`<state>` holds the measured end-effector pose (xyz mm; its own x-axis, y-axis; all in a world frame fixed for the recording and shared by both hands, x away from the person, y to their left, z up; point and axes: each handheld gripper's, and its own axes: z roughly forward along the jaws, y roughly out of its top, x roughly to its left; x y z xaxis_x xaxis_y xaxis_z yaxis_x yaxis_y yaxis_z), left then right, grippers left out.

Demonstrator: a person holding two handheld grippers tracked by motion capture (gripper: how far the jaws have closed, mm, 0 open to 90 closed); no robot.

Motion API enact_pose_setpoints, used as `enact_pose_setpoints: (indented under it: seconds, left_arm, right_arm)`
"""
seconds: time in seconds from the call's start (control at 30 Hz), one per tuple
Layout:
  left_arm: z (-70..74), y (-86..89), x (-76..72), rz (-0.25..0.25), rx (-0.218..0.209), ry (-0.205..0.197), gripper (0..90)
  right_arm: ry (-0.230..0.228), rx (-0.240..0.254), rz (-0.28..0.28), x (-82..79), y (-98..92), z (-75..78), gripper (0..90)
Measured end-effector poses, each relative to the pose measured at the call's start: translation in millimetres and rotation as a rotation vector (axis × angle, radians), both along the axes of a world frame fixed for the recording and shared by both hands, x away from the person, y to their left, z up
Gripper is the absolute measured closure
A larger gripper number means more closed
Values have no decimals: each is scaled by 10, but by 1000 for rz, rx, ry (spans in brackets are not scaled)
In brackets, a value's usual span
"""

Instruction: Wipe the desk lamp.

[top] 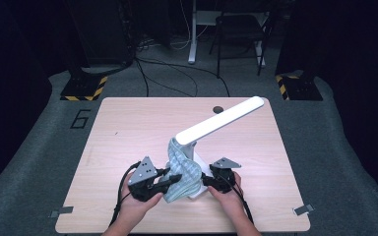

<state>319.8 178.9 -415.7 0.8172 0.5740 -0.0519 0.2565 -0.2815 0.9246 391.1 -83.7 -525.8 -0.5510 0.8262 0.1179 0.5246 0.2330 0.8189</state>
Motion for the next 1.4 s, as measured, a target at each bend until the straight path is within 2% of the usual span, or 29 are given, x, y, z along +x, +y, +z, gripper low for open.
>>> enact_pose_setpoints:
  seconds: [0.3,0.4,0.53,0.6,0.77,0.93,1.03,1.1,1.13,1.17,1.23,1.27,1.4]
  left_arm:
    - [-361,-24,34,19,42,34,692]
    - [-446,-25,51,20,51,43,692]
    - [-561,-41,80,31,68,74,692]
    - [-611,-37,102,20,90,88,692]
    - [-695,-52,122,19,106,105,691]
    - [-823,-95,145,20,152,118,688]
    - [-860,-97,167,22,152,133,687]
    - [-888,-99,184,29,158,122,686]
    - [-899,-101,185,27,159,138,686]
    - [-908,-98,195,23,177,136,687]
    - [-936,-107,209,27,194,139,687]
    - [-954,-118,211,36,188,142,687]
    - [-968,-142,215,35,226,144,689]
  right_arm:
    - [-5,6,-1,-4,3,-2,446]
    - [-8,6,-2,-7,5,-3,446]
    - [-8,2,-3,-9,5,-2,446]
    - [-14,-3,3,-6,1,-3,445]
    - [-12,-2,2,-15,-3,-3,445]
    - [-11,-4,2,-15,-3,-2,445]
    - [-11,-7,3,-15,-2,-2,444]
    - [-15,-4,1,-14,-1,-4,444]
    - [-14,-4,2,-15,-2,-3,445]
    - [-14,-4,2,-15,-2,-3,444]
    - [-12,-6,3,-15,-2,-2,444]
    - [-12,-5,3,-15,-2,-2,445]
    - [-14,-4,2,-16,-1,-3,444]
